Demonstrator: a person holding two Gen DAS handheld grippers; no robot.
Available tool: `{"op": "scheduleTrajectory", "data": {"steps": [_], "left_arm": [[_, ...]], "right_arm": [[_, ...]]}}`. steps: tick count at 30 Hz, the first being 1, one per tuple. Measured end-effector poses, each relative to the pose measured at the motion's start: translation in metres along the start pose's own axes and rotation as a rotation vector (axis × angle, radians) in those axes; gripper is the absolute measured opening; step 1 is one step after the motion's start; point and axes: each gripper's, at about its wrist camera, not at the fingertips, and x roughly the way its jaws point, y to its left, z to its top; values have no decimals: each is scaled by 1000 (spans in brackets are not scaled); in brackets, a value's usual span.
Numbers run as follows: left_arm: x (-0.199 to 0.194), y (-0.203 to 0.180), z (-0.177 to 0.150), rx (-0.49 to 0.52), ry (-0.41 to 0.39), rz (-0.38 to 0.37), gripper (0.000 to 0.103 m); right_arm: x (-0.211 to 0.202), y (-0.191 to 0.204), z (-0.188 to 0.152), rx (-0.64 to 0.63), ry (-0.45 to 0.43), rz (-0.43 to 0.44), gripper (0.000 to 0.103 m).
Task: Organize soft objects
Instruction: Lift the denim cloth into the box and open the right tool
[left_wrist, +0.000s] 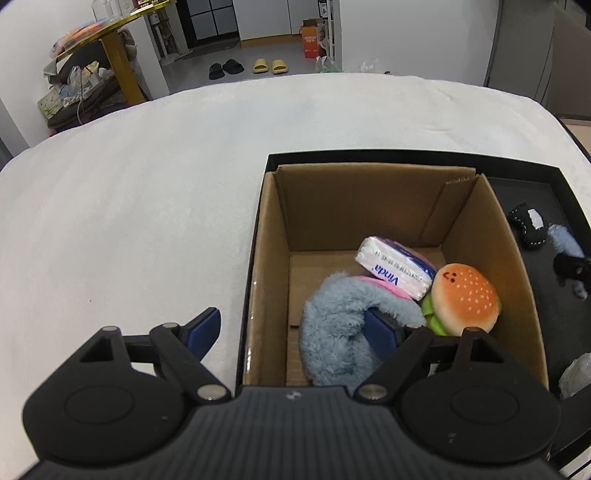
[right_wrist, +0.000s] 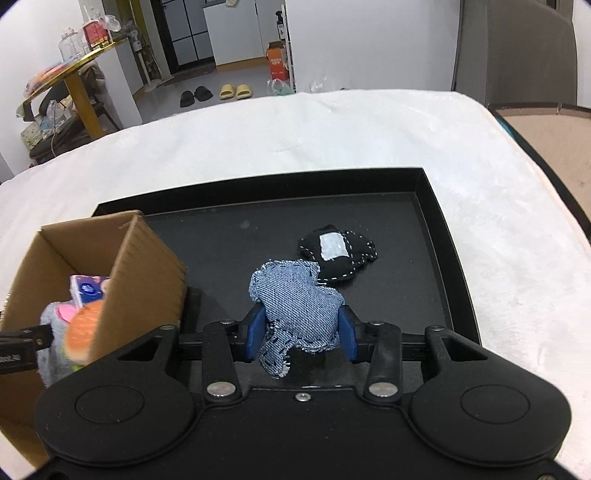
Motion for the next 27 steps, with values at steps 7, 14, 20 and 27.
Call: {"op": "scheduleTrajectory", "data": {"steps": [7,14,20,27], "left_arm": [[-11,20,-1,-50,-11,-44,83],[-18,43,-6,-98,-31,-98,83],[-19,56,-10,-128,-53,-159,82],[-17,65,-17,-157,-53,-250,66]], "right_arm": [[-19,20,9,-38,-27,8,41],[-36,49,20,-93,-63,26,41],[-43,76,26,-151,-84,42,41],[-47,110,31,-231,-99,62,41]]}}
